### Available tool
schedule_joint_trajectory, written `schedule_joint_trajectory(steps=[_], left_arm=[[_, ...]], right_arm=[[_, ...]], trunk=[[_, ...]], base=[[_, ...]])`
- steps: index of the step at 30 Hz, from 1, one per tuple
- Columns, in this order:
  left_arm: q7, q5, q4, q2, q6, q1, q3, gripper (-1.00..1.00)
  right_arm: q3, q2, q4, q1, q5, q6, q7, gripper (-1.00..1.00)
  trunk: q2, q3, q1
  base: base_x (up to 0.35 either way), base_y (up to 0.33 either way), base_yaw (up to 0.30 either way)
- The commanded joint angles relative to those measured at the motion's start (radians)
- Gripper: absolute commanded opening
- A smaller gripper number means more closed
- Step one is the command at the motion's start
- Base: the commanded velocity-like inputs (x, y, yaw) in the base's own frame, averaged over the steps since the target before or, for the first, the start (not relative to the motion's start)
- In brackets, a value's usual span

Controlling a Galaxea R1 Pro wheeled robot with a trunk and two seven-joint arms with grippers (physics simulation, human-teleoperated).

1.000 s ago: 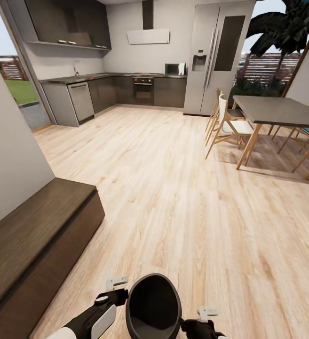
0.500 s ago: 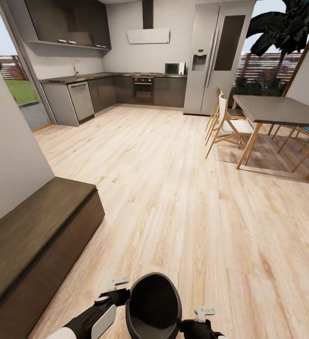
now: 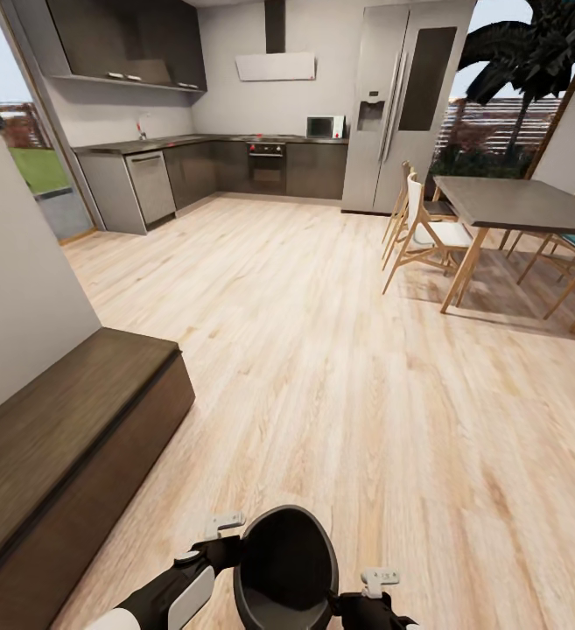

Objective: Place each of the two pumpkins and all three candles from the living room inside a cabinet in the living room (use any cabinet), then make sure every cabinet is closed, and position the cauldron so it is next to a table in the living room.

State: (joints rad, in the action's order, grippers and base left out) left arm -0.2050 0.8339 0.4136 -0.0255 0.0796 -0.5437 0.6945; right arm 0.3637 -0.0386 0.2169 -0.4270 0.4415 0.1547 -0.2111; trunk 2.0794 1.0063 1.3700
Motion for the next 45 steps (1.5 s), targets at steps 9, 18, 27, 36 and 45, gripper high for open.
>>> schedule_joint_trajectory(steps=[9,18,27,36,45], left_arm=[[-0.007,-0.001,-0.033,-0.004,0.001,-0.001,0.009,1.00],[-0.007,-0.003,-0.035,-0.006,0.000,-0.001,0.019,1.00],[-0.007,-0.004,-0.035,-0.005,0.000,-0.001,0.020,1.00],[-0.007,-0.004,-0.035,-0.007,0.000,-0.001,0.020,1.00],[-0.007,-0.004,-0.035,-0.007,0.000,-0.001,0.020,1.00]], right_arm=[[0.003,-0.002,-0.006,-0.001,0.021,0.015,0.006,1.00],[0.001,-0.018,-0.006,-0.007,0.018,0.012,0.118,1.00],[0.000,-0.024,-0.002,-0.012,0.025,0.012,0.131,1.00],[0.001,-0.075,-0.002,-0.044,0.017,0.009,0.131,1.00],[0.001,-0.078,-0.001,-0.081,0.015,0.005,0.131,1.00]], trunk=[[0.043,0.020,0.023],[0.043,0.020,0.023],[0.085,0.038,0.046],[0.120,0.054,0.065],[0.176,0.079,0.096]], base=[[0.000,0.000,0.000],[0.000,0.000,0.000],[0.000,0.000,0.000],[0.000,0.000,0.000],[0.000,0.000,0.000]])
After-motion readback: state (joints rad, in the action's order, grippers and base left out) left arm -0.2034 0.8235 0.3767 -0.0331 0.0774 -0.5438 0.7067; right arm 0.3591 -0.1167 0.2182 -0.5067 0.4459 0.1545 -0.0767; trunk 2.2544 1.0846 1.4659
